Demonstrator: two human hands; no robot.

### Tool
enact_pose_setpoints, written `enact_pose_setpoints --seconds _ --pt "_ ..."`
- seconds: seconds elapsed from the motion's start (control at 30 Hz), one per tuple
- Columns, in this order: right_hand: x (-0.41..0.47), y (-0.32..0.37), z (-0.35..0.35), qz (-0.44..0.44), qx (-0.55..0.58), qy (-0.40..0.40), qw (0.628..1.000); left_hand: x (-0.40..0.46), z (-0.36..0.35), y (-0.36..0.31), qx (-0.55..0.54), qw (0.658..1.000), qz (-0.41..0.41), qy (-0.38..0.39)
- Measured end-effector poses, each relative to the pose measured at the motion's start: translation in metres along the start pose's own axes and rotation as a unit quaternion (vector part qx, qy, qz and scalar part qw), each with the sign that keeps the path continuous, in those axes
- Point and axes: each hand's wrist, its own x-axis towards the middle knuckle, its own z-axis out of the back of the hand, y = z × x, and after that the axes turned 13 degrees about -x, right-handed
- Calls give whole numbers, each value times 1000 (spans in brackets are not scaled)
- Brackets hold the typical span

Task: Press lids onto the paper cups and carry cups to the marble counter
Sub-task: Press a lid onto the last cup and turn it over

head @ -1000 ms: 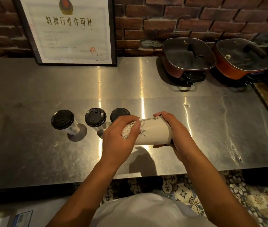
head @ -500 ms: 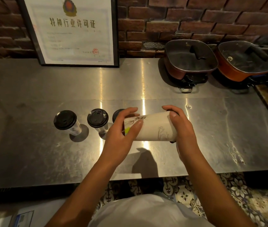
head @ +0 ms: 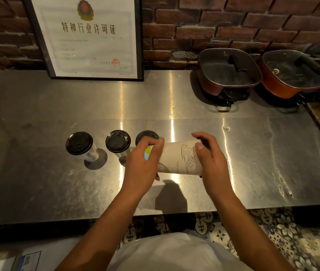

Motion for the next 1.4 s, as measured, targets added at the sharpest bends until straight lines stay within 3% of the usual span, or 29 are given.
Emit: enact_pose_setpoints --seconds 0.1,0.2,0.27,0.37,0.57,0.63,0.73,0.87,0.93,1.0,1.07,1.13,1.2,1.27,1.4 --pt "-3 -9 0 68 -45 -11 997 4 4 -2 -45 993 105 31" --pt "2 -6 4 41 -39 -2 998 4 5 -5 -59 989 125 48" --pt "9 0 9 -48 14 22 998 1 3 -8 -52 994 75 56" --pt "14 5 13 -214 133 99 963 -3 -1 -11 -34 996 -8 84" --pt "9 2 10 -237 155 110 953 -11 -2 -1 45 990 -129 35" --pt "8 0 6 -198 123 70 970 -12 -3 0 25 993 -111 6" --pt "-3 -8 -2 -50 66 -3 997 -9 -7 -3 -36 998 -53 -23" --pt "-9 -22 -2 121 -12 -53 991 -5 -10 -5 -131 988 63 -43" --pt "-7 -26 1 162 -72 -59 982 -4 -10 -7 -162 978 132 -24" --pt "-4 -23 2 125 -69 -47 989 -3 -9 -9 -152 975 159 -8" --pt "-2 -17 5 30 -32 -22 999 -3 -9 -7 -110 986 122 -1" --pt "5 -11 9 -111 54 32 992 -7 -10 -6 -27 999 20 13" --pt "9 -8 13 -230 148 94 957 -10 -9 -2 41 995 -89 28" --pt "8 -9 15 -273 175 116 939 -10 -8 1 67 986 -143 43" --pt "8 -5 14 -269 154 116 944 -7 -5 5 83 985 -150 28"
